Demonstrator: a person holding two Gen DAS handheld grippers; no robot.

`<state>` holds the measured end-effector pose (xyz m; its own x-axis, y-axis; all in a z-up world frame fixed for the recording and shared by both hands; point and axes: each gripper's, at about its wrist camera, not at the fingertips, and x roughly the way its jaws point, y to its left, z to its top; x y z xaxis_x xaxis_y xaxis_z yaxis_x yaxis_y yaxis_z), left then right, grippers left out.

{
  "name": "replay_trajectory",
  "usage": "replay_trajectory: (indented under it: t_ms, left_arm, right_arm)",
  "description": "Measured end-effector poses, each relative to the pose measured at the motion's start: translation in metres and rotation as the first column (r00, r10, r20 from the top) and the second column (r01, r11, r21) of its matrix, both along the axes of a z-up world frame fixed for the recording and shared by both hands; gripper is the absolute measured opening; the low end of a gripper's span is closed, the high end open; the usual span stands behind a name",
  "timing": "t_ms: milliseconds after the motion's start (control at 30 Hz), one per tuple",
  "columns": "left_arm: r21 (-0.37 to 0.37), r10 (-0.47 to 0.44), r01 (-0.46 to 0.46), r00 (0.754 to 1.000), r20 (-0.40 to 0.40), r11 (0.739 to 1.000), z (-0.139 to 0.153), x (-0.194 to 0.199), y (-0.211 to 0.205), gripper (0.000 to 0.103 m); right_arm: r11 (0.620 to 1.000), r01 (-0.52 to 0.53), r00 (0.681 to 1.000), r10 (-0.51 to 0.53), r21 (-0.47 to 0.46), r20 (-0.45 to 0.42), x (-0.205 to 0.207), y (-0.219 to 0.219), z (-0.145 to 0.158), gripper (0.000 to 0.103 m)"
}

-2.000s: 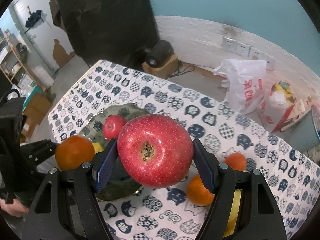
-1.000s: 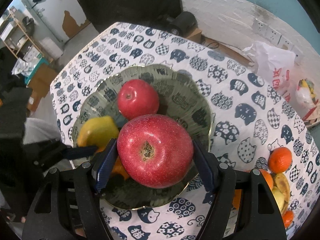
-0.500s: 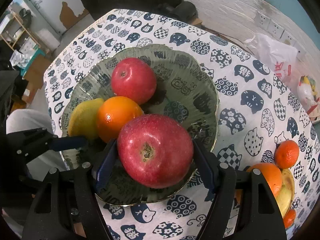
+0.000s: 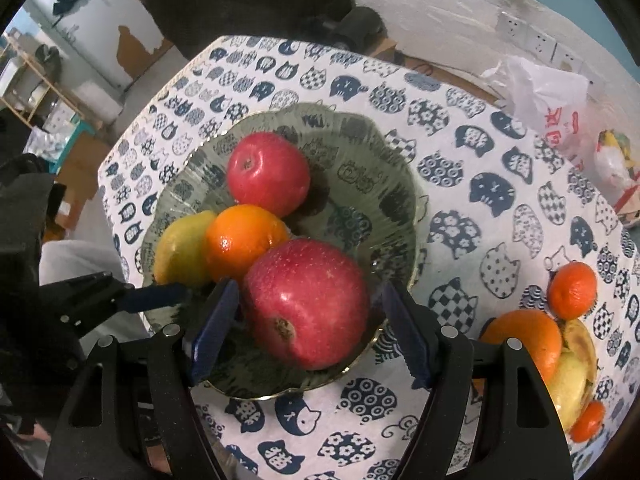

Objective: Organize fruits
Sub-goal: 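Lower the red apple onto the glass plate and open the right tool, then move both tools from the plate to the remaining fruit by the bananas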

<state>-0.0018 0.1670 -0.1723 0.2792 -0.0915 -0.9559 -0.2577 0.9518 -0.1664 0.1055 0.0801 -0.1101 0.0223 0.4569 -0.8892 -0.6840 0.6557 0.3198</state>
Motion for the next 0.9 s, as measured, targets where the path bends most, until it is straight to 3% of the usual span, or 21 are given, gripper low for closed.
replay_trajectory:
  t_ms: [467, 900]
  left_arm:
    - [0.001, -0.020, 0.019, 0.998, 0.067, 1.000, 0.028, 0.006, -0.017, 0.071]
    - [0.013, -0.106, 0.105, 0.988, 0.110, 0.994, 0.048, 0.025, -0.063, 0.075]
  right_arm:
    - [0.998, 0.051, 0.994, -0.054, 0.037, 0.098, 0.001, -0.031, 0.042, 0.078]
    - [0.983, 0.178, 0.971, -0.181, 0.036, 0.158, 0.014, -0.104, 0.066, 0.079]
